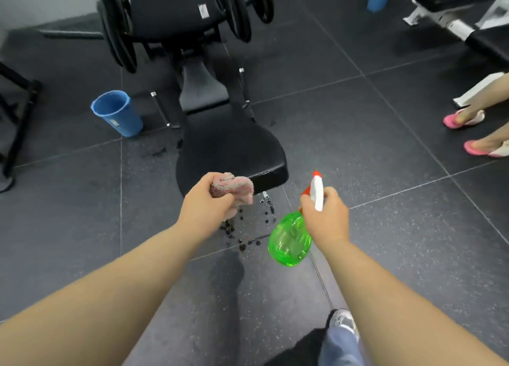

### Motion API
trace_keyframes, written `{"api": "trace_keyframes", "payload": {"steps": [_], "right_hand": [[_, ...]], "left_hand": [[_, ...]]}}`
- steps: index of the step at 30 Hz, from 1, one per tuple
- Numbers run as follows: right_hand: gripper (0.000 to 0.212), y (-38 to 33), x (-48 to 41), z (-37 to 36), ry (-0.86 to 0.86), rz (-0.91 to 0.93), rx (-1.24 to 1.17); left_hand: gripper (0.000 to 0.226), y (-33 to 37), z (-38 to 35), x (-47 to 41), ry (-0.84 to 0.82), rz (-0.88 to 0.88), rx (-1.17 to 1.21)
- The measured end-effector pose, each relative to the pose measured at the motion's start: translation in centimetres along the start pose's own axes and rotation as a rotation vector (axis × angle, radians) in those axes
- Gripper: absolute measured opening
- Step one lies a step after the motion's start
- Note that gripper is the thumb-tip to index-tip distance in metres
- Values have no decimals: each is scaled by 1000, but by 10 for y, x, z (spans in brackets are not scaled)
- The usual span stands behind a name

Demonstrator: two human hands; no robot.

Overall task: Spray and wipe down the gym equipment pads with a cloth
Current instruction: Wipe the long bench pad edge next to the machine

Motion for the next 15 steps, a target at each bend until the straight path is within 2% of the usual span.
{"api": "trace_keyframes", "payload": {"steps": [4,9,12,15], "right_hand": [[18,-20,-53,20,-196,-13,-180],[31,-42,-148,52,-539,-46,-345],[22,-56,-197,76,-655,-68,-352],[20,-72,-234,81,-734,-11,-224]], "left_hand": [[34,31,-33,-25,74,27,-14],[27,75,-96,-68,257,103,5],[25,102,-129,-91,304,153,67],[26,125,-149,-118,318,187,102]]}}
Point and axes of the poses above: each hand's wrist, its own x-axis away from the middle knuckle, its own z-axis out of the back of the hand, y = z × x, the point moved 4 cm from there along -x, towards the middle knuckle, and after that the axes turned 3 degrees about -z, right-handed, at the moved point
